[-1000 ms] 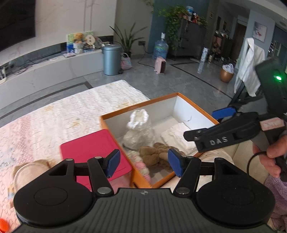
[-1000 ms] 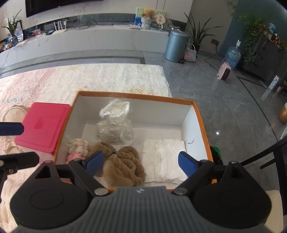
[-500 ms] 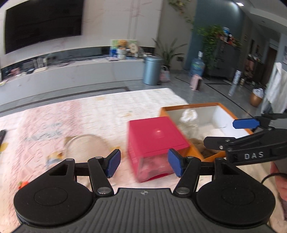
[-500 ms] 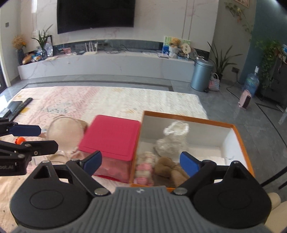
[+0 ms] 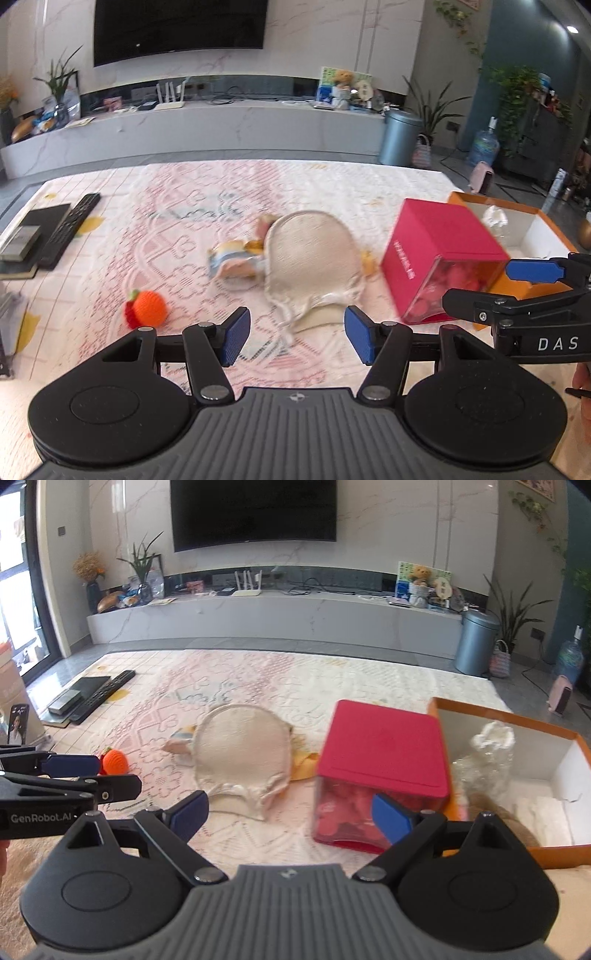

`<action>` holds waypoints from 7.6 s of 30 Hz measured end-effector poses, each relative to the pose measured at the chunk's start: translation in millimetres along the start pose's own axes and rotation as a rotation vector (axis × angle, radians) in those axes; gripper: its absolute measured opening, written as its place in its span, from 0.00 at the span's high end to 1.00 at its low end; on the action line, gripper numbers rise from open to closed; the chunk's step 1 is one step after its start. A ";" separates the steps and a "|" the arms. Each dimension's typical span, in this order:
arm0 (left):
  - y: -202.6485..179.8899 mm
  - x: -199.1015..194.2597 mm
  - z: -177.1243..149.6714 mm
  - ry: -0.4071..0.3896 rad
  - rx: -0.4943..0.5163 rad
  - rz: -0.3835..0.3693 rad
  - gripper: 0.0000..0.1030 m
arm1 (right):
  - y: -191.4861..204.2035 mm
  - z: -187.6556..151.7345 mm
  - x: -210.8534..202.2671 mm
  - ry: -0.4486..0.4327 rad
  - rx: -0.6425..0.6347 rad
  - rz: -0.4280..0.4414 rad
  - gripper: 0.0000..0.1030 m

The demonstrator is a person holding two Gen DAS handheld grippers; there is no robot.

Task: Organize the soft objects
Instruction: 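Move the left tool down to the crocheted orange fruit and the right tool to the beige pad, then grasp the crocheted orange fruit with the left tool while the right tool grasps the beige pad, then carry the fruit and pad into the orange box and open both tools, then withdraw both tools from the box back over the bed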

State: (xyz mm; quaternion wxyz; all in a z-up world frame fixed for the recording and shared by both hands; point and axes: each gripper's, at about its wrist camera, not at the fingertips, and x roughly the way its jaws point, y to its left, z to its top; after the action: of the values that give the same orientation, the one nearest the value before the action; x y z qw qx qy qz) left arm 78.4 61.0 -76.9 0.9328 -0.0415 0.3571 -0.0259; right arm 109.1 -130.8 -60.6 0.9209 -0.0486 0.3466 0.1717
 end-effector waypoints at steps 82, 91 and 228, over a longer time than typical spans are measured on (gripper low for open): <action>70.9 61.7 8.8 0.210 -0.268 0.023 0.42 | 33.4 12.2 119.5 0.191 0.055 0.081 0.83; 47.1 31.1 6.8 0.187 -0.227 0.002 0.43 | 12.3 22.7 62.2 0.108 0.106 0.128 0.83; -13.9 13.1 23.0 -0.011 0.037 0.002 0.35 | -16.9 0.6 -8.7 -0.025 0.078 -0.084 0.22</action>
State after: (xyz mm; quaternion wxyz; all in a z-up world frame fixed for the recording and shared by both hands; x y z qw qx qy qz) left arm 103.2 47.5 -67.2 0.9354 -0.0241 0.3514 -0.0314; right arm 109.3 -148.9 -54.9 0.9327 -0.0249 0.3392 0.1199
